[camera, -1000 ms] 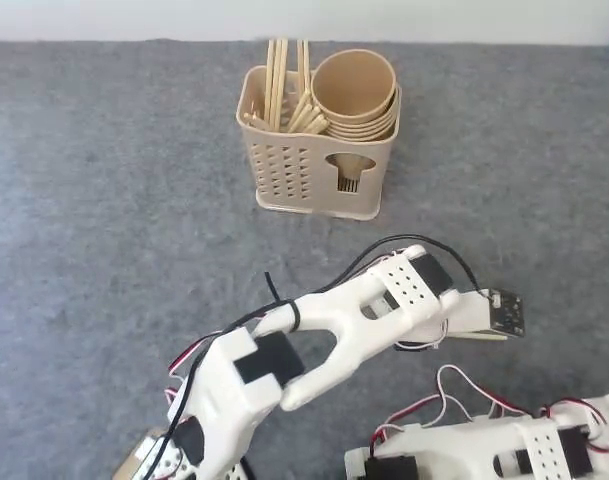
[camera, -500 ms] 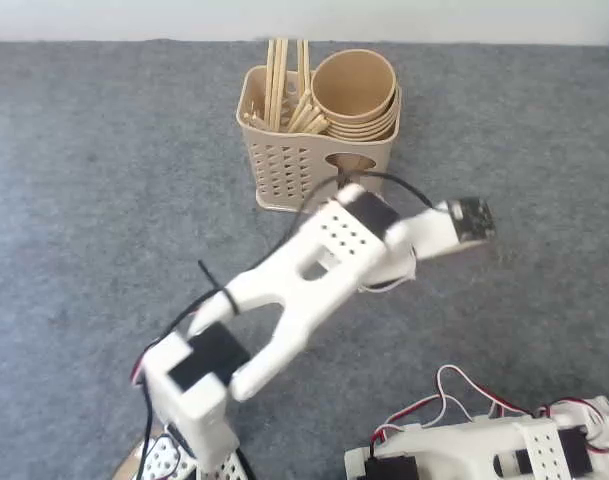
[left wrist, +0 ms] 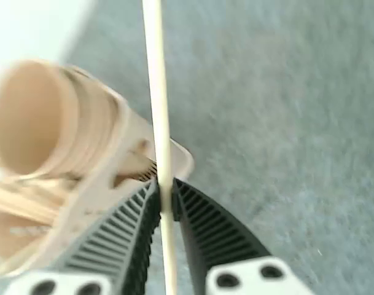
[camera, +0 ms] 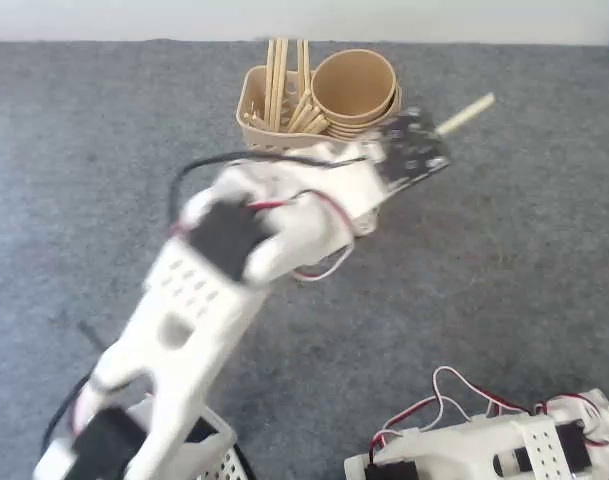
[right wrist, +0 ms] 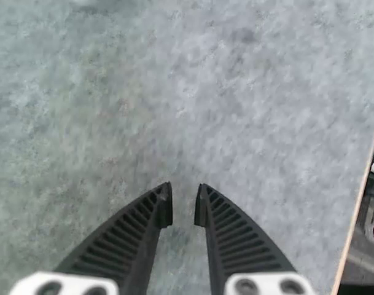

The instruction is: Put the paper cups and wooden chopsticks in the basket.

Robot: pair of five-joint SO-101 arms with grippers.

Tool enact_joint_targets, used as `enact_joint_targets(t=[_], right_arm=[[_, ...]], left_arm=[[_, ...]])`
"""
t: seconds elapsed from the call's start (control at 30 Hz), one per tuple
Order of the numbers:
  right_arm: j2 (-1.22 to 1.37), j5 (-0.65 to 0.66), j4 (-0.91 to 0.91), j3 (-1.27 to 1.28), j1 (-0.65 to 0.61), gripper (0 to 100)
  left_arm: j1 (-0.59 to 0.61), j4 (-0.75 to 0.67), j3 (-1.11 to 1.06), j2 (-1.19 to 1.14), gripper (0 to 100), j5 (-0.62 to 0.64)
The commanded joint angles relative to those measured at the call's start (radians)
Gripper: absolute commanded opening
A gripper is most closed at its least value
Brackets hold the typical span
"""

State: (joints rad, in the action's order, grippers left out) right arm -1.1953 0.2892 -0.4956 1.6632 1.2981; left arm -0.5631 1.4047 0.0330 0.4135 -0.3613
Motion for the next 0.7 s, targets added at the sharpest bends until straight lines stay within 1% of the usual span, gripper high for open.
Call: enact_joint_targets(t=[0.0,0.17,0.33,0.5,0.57,0.67], right_arm=[[-0.021,0.012,-0.074,0.017,-0.047,7.6],[-0.021,0.012,-0.13,0.017,-0.142,7.6],[-0.021,0.012,-0.143,0.011,-0.275,7.6],[-0.022,0.011,-0.15,-0.011,-0.426,7.6],[-0.022,-0.029,-0.194,-0.043,-0.489,7.6],[-0.022,-0.138,-0.314,-0.104,-0.61,7.6]], left_arm=[[0.049,-0.077,-0.045,0.21,1,0.028],[0.152,-0.281,-0.278,0.474,1,0.203],[0.301,-0.442,-0.484,0.675,1,0.321],[0.436,-0.54,-0.579,0.735,1,0.393],[0.488,-0.588,-0.607,0.733,1,0.417],[0.546,-0.68,-0.665,0.733,1,0.456]])
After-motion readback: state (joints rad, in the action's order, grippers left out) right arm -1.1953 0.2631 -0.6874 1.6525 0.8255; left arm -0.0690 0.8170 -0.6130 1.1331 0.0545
